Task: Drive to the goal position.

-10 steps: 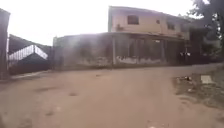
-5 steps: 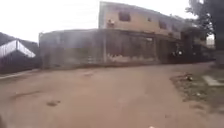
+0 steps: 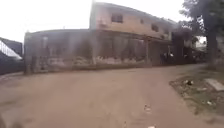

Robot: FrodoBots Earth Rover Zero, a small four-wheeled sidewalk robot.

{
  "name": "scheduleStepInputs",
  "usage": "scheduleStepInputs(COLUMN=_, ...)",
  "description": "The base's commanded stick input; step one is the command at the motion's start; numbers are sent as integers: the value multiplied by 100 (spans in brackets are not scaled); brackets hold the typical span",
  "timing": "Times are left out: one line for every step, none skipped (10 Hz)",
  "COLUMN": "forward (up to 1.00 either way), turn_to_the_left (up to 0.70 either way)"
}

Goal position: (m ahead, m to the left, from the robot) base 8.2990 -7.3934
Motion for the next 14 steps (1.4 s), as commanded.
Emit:
scheduleStepInputs(forward=85, turn_to_the_left=1)
scheduleStepInputs(forward=85, turn_to_the_left=1)
scheduleStepInputs(forward=85, turn_to_the_left=1)
scheduleStepInputs(forward=85, turn_to_the_left=1)
scheduleStepInputs(forward=85, turn_to_the_left=1)
scheduleStepInputs(forward=85, turn_to_the_left=1)
scheduleStepInputs(forward=85, turn_to_the_left=0)
scheduleStepInputs(forward=85, turn_to_the_left=0)
scheduleStepInputs(forward=85, turn_to_the_left=0)
scheduleStepInputs(forward=85, turn_to_the_left=-1)
scheduleStepInputs(forward=85, turn_to_the_left=-32)
scheduleStepInputs(forward=85, turn_to_the_left=-27)
scheduleStepInputs(forward=85, turn_to_the_left=1)
scheduleStepInputs(forward=85, turn_to_the_left=1)
